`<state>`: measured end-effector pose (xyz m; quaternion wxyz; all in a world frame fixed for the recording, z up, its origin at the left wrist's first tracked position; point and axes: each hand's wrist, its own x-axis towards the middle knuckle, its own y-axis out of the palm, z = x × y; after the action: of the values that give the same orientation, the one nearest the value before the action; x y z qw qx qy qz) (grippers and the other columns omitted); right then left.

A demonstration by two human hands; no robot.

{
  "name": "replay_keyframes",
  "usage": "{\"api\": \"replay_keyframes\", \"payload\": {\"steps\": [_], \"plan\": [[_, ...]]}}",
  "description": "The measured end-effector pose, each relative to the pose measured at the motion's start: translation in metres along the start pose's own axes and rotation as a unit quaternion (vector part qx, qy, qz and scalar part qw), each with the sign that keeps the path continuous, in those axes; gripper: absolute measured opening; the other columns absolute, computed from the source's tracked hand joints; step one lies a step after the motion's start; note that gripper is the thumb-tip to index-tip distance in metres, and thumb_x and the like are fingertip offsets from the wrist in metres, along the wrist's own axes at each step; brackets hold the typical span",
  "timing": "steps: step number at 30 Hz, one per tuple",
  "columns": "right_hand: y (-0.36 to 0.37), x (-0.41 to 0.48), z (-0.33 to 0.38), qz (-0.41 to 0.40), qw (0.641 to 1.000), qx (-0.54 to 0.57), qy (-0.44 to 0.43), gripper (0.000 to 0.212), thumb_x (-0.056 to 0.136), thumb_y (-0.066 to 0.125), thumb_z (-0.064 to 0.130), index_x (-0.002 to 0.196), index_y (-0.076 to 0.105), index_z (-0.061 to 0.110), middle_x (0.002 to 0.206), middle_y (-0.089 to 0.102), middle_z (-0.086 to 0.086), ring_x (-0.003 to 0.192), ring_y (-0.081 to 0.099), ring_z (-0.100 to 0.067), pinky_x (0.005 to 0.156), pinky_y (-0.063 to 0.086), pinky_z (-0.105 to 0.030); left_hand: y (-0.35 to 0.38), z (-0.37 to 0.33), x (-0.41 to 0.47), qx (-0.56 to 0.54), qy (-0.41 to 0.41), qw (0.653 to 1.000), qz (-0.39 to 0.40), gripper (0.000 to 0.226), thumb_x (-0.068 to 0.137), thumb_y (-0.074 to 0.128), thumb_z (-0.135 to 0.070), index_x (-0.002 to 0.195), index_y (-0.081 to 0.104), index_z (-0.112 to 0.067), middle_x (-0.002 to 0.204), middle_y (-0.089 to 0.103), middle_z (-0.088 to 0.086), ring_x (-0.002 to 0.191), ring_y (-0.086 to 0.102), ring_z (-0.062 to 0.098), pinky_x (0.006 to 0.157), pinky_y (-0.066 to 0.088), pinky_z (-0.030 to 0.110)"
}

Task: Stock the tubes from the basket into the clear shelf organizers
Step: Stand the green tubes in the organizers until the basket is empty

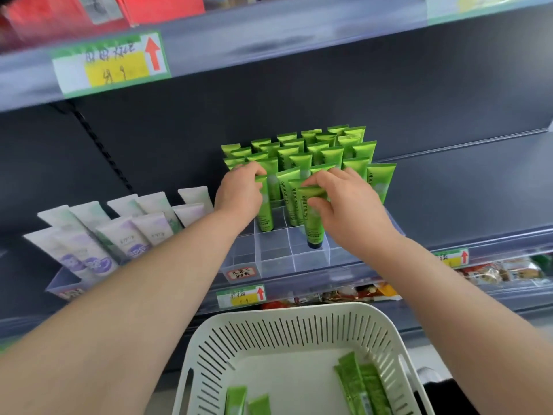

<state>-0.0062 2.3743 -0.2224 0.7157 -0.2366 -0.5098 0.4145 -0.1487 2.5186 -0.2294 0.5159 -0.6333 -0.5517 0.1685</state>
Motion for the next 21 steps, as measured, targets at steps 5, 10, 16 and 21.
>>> {"api": "replay_keyframes", "payload": {"steps": [5,10,16,21], "plan": [[0.0,0.008,0.018,-0.015,1.0,-0.001,-0.02,0.025,0.09,0.057,0.017,0.114,0.062,0.019,0.104,0.064,-0.001,0.095,0.051,-0.025,0.074,0.045,-0.038,-0.023,0.004,-0.017,0.049,0.091,0.994,-0.038,0.035,0.091,0.057,-0.003,0.123,0.057,-0.018,0.129,0.052,0.001,0.112,0.046,0.021,0.079,0.037,0.029],[0.001,0.026,0.041,-0.024,0.999,-0.001,-0.03,0.027,0.09,0.058,0.019,0.117,0.06,0.02,0.109,0.063,-0.001,0.101,0.051,-0.026,0.079,0.046,-0.04,-0.045,0.018,-0.04,0.126,0.159,0.979,-0.01,0.027,0.09,0.06,-0.012,0.116,0.064,-0.017,0.133,0.049,0.0,0.116,0.043,0.023,0.086,0.048,0.039],[0.018,0.046,0.055,-0.023,0.999,-0.011,-0.027,0.029,0.091,0.056,0.022,0.12,0.059,0.019,0.111,0.063,-0.003,0.105,0.054,-0.026,0.08,0.047,-0.04,-0.046,0.032,-0.076,0.151,0.175,0.972,0.04,0.028,0.091,0.059,-0.018,0.118,0.062,-0.016,0.129,0.051,0.0,0.117,0.042,0.021,0.088,0.045,0.039],[0.039,0.055,0.046,-0.013,0.999,-0.044,-0.011,0.029,0.093,0.053,0.019,0.122,0.057,0.019,0.111,0.063,-0.005,0.104,0.054,-0.027,0.071,0.045,-0.035,-0.036,0.039,-0.097,0.112,0.148,0.981,0.05,0.03,0.093,0.056,-0.015,0.123,0.059,-0.017,0.136,0.046,-0.002,0.122,0.039,0.019,0.088,0.047,0.04]]}}
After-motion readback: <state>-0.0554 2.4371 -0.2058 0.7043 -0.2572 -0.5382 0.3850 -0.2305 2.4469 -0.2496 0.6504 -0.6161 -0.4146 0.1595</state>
